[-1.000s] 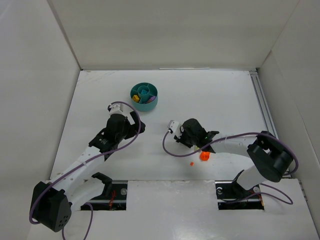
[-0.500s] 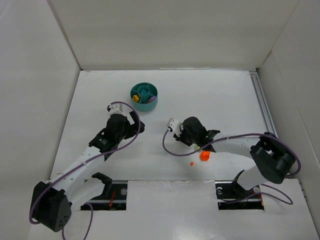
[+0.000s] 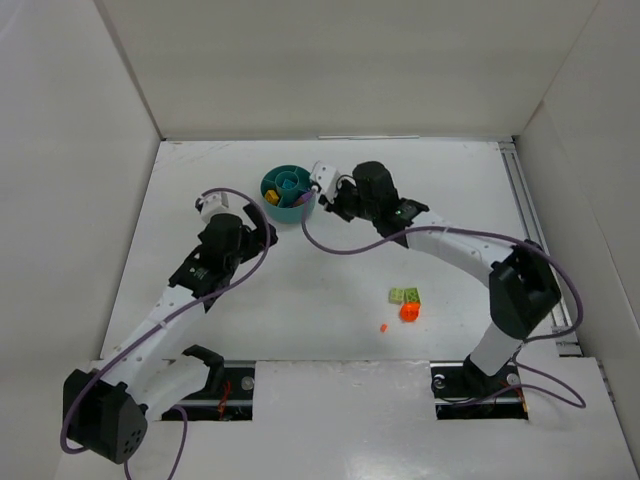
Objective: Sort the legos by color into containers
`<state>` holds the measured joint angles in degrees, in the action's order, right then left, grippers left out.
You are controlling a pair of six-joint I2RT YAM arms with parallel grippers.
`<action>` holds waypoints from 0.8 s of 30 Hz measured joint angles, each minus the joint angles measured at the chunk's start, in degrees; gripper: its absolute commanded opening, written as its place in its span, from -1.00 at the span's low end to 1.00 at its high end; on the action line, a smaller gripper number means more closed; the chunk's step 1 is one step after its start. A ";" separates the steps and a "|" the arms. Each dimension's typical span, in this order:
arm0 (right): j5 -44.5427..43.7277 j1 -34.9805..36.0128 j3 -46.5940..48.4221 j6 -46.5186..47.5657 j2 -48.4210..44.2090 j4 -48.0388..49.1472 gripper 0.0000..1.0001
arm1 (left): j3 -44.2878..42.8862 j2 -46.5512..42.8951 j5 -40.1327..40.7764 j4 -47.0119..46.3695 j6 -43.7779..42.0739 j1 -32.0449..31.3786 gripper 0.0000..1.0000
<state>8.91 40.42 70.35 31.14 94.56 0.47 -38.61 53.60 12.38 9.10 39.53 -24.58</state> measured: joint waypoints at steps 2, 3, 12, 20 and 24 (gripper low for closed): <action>1.57 -1.46 5.97 0.92 4.42 -1.01 -0.68 | -0.85 0.79 0.35 -0.15 -0.07 1.20 1.00; 2.25 -2.08 8.72 1.31 6.71 -1.29 -0.65 | -1.31 1.64 0.48 -0.33 -0.09 1.62 1.00; 4.20 -5.44 30.95 3.61 23.89 -6.84 -0.63 | -3.96 7.04 -0.02 -1.62 -2.10 4.74 1.00; 6.78 -5.53 40.98 4.04 32.89 -9.22 -0.60 | -4.72 10.40 -3.17 -4.79 -3.45 10.95 1.00; 7.48 -5.53 42.88 4.04 35.52 -10.47 -0.50 | -4.72 11.85 -4.48 -5.01 -4.13 11.37 1.00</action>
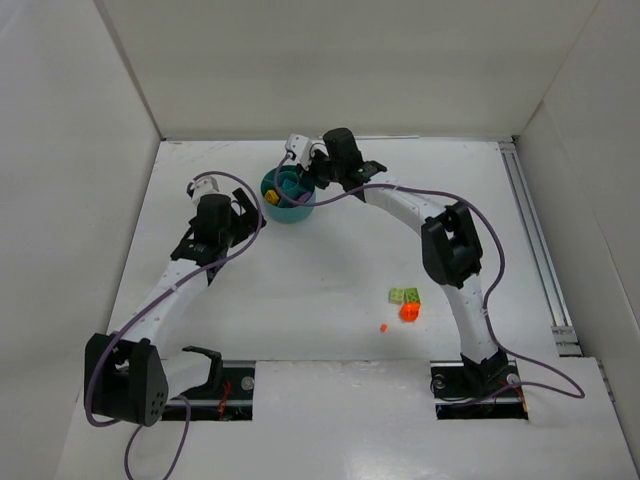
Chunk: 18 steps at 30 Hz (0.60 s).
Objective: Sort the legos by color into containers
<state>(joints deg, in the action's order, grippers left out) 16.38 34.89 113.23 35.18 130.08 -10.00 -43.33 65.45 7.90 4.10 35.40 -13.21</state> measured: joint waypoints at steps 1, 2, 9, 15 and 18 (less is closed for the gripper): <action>0.11 0.00 0.02 -0.02 0.22 -0.35 -0.48 | 0.00 0.07 -0.33 -0.02 -0.20 0.15 1.00; 0.17 0.00 0.20 -0.02 0.44 -0.72 -0.39 | 0.00 0.07 -0.46 -0.02 -0.42 0.22 1.00; 0.59 0.00 1.18 -0.04 0.59 -1.14 0.09 | 0.00 0.07 -1.14 -0.98 -1.16 0.59 1.00; 0.61 -0.02 1.36 -0.04 0.55 -1.20 0.60 | 0.00 0.07 -2.43 -1.29 -1.57 0.59 1.00; 0.15 -0.35 0.07 -0.11 -0.57 -1.18 0.99 | 0.00 0.04 -3.54 -1.42 -2.03 0.59 1.00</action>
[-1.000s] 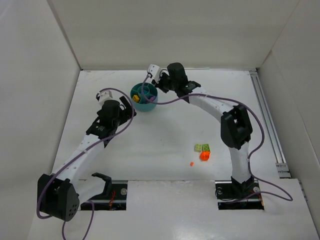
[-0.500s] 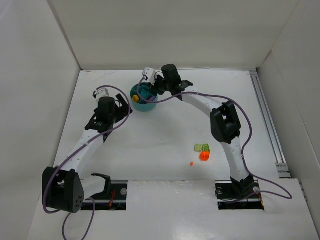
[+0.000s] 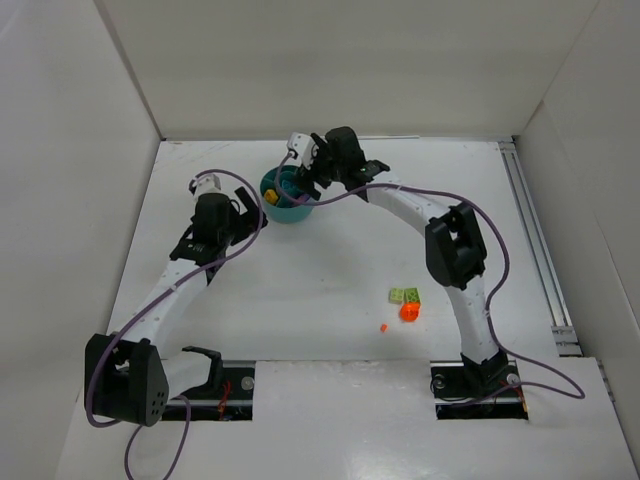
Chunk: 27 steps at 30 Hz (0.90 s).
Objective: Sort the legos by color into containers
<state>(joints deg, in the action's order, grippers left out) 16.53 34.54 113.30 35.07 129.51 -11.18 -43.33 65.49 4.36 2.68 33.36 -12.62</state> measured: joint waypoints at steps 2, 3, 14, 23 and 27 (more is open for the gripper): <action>-0.66 -0.22 -4.11 -0.37 -3.15 0.22 0.99 | 0.00 -0.07 -0.59 -0.31 -0.59 -0.50 1.00; -1.11 -0.48 -6.64 -0.63 -5.31 0.09 0.99 | 0.00 -0.24 -0.87 -0.37 -1.14 -1.01 1.00; -8.74 -15.65 -39.21 -8.41 -39.17 4.22 0.99 | 0.00 -1.57 -3.58 -2.97 -10.10 -27.87 0.87; -11.67 -22.75 -64.57 -12.09 -66.25 1.84 0.99 | -1.05 9.79 -10.01 -11.06 -15.17 -50.51 0.57; -13.11 -23.56 -68.89 -12.46 -76.85 -2.16 0.99 | -4.52 19.85 -11.41 -12.63 -15.45 -55.12 0.43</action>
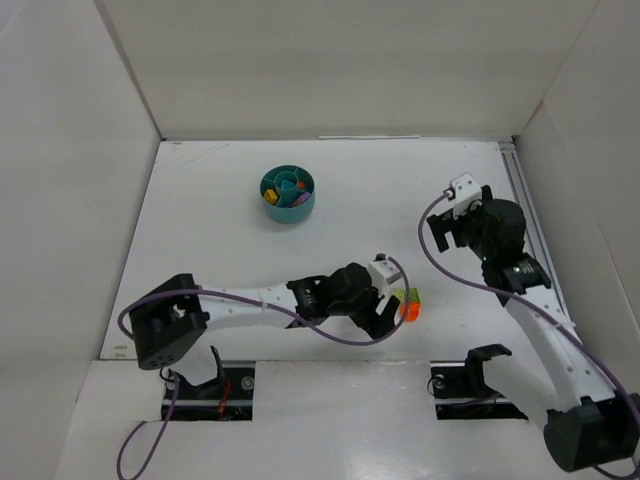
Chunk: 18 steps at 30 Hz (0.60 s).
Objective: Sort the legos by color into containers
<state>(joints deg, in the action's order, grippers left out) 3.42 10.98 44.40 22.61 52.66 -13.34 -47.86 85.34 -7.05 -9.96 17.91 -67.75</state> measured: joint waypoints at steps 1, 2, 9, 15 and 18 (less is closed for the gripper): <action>-0.44 -0.15 -0.42 0.02 -2.21 -0.76 0.99 | -0.72 1.99 -0.52 -0.70 -0.04 -0.63 0.41; -0.96 -0.20 -0.70 0.04 -4.35 -1.77 0.99 | -1.64 3.93 -1.22 -1.36 -0.02 -1.11 0.37; -3.72 -0.92 -1.53 0.04 -12.98 -5.53 0.99 | -7.76 14.16 -3.87 -4.50 -0.04 -1.40 0.32; -4.76 -1.36 -2.25 0.04 -13.31 -6.80 0.99 | -12.55 19.67 -5.22 -4.90 0.09 -0.50 0.15; -4.96 -1.55 -2.25 0.04 -12.85 -7.08 0.99 | -14.27 21.70 -5.16 -4.74 0.50 0.00 0.15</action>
<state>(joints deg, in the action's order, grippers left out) -1.54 9.43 42.15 22.65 39.81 -20.43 -62.13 107.04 -12.21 -14.70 18.41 -67.75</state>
